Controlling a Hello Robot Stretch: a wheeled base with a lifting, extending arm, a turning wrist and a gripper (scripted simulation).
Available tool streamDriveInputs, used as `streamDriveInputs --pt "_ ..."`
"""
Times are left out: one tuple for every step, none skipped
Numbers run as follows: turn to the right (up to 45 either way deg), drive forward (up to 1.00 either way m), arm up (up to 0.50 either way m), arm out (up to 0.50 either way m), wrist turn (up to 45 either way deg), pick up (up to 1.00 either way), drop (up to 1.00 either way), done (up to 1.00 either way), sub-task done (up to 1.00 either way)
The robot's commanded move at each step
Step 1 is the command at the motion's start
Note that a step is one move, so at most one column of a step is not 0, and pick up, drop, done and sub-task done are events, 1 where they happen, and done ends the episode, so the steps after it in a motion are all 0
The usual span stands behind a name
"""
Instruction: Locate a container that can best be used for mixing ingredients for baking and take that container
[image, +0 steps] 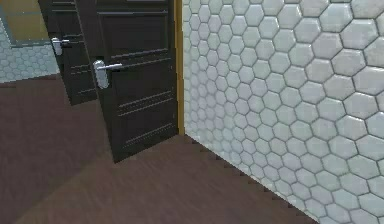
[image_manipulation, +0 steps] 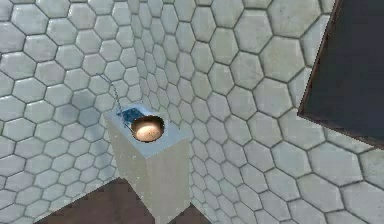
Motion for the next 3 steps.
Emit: streamDriveInputs --pt "-9.0 0.00 0.00 0.00 0.0 0.00 0.00 0.00 0.00" --pt "45.0 0.00 0.00 0.00 0.0 0.00 0.00 0.00 0.00" --pt "15.0 0.00 0.00 0.00 0.0 0.00 0.00 0.00 0.00"
